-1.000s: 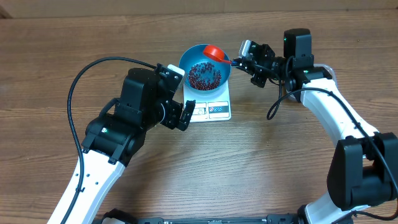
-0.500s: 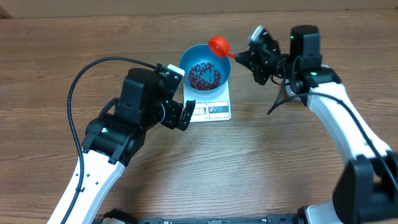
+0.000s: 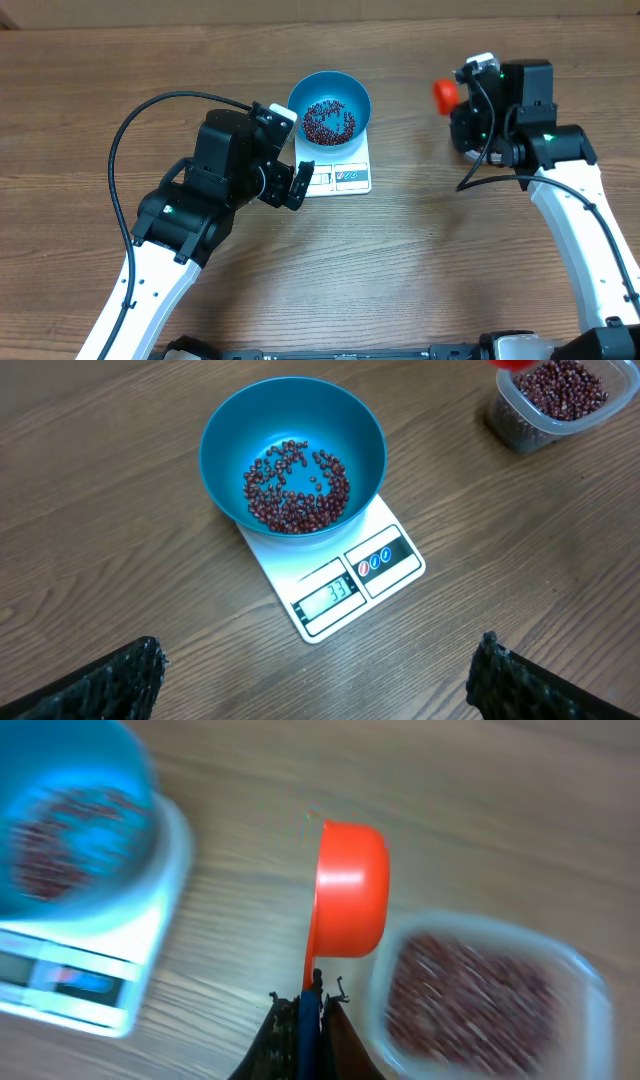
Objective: Scoop item into bowl and weigh 150g on scale
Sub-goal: 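Move the empty red cup back to the bean tub, then scoop beans again with the red cup in the tub, then carry the filled red cup over the blue bowl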
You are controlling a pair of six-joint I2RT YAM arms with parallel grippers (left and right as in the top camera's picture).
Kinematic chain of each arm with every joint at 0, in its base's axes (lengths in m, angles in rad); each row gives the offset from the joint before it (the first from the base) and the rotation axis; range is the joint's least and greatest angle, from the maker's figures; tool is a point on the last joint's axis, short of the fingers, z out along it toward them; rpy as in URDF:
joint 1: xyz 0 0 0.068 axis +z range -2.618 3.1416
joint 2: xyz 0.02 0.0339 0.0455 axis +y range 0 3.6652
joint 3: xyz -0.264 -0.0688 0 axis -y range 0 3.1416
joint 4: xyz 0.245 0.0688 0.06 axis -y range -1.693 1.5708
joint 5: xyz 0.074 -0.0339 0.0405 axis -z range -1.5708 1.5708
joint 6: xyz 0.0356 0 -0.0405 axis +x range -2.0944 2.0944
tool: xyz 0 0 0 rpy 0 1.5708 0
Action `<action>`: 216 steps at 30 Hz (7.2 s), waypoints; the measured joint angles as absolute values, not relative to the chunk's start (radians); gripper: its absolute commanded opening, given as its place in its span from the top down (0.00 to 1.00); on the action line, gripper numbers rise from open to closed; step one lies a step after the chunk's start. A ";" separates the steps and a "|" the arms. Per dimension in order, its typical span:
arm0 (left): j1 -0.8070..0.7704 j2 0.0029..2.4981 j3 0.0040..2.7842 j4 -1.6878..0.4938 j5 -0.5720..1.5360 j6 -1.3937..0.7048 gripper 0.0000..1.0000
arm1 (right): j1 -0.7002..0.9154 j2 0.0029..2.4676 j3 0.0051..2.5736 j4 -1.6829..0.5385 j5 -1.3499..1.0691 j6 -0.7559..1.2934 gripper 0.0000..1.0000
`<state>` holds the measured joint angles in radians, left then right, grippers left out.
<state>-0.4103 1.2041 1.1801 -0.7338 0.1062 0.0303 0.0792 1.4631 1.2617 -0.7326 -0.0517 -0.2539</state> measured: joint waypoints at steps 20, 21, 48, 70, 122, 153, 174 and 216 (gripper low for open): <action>-0.410 1.204 1.180 -0.734 0.106 0.030 0.00 | 0.071 1.578 1.262 -0.846 0.349 -0.143 0.96; -0.410 1.204 1.180 -0.734 0.106 0.030 0.00 | 0.067 1.592 1.262 -0.846 0.350 -0.136 0.96; -0.410 1.204 1.180 -0.734 0.106 0.030 0.01 | -0.175 1.714 1.262 -0.807 -0.183 -0.063 0.96; -0.410 1.204 1.180 -0.734 0.106 0.030 0.00 | -0.330 1.740 1.262 -0.801 -0.449 -0.056 0.96; -0.410 1.204 1.180 -0.734 0.106 0.030 0.00 | -0.587 1.918 1.262 -0.726 -0.885 0.078 0.96; -0.410 1.204 1.180 -0.734 0.106 0.030 0.00 | -0.635 1.918 1.262 -0.850 -1.132 -0.054 0.96; -0.410 1.204 1.180 -0.734 0.106 0.030 0.00 | -0.632 1.918 1.262 -0.848 -1.321 -0.079 0.96; -0.410 1.214 1.180 -0.737 0.106 0.030 0.00 | -0.042 1.918 1.313 -0.258 -1.274 0.340 0.96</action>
